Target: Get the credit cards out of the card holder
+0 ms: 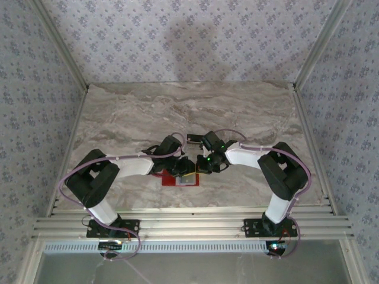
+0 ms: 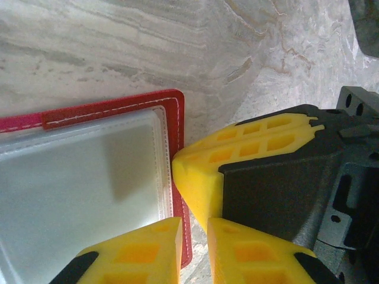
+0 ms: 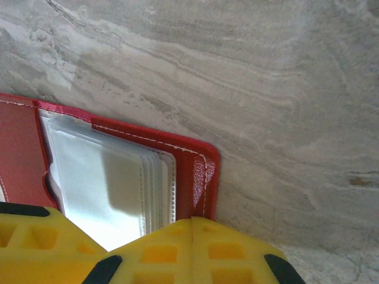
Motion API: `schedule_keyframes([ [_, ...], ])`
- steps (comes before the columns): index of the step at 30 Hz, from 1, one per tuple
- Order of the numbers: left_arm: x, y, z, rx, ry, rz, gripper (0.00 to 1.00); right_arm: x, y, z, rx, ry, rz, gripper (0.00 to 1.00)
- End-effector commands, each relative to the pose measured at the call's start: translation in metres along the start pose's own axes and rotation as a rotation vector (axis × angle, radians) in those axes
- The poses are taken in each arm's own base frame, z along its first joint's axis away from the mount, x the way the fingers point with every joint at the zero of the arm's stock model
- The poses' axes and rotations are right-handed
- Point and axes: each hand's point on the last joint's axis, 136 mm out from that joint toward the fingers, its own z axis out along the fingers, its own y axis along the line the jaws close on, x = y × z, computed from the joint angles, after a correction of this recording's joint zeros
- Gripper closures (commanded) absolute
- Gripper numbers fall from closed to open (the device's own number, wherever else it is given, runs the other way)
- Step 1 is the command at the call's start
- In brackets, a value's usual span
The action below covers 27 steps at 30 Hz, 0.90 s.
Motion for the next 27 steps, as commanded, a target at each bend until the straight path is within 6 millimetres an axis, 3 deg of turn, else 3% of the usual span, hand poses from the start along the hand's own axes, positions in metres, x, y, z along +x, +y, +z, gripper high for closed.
schedule_keyframes([
  [1,0.018,0.0234,0.0102,-0.083,0.07,-0.019,0.81,0.0114,-0.0099,0.0049,0.052,0.035,0.01,0.95],
  [16,0.0231,0.0304,0.0069,-0.117,0.086,-0.007,0.9,0.0131,-0.0126,0.0045,0.061,0.036,0.013,0.95],
  [27,0.0194,0.0215,0.0065,-0.1,0.085,0.006,0.9,0.0126,-0.0119,0.0049,0.059,0.038,0.013,0.95],
])
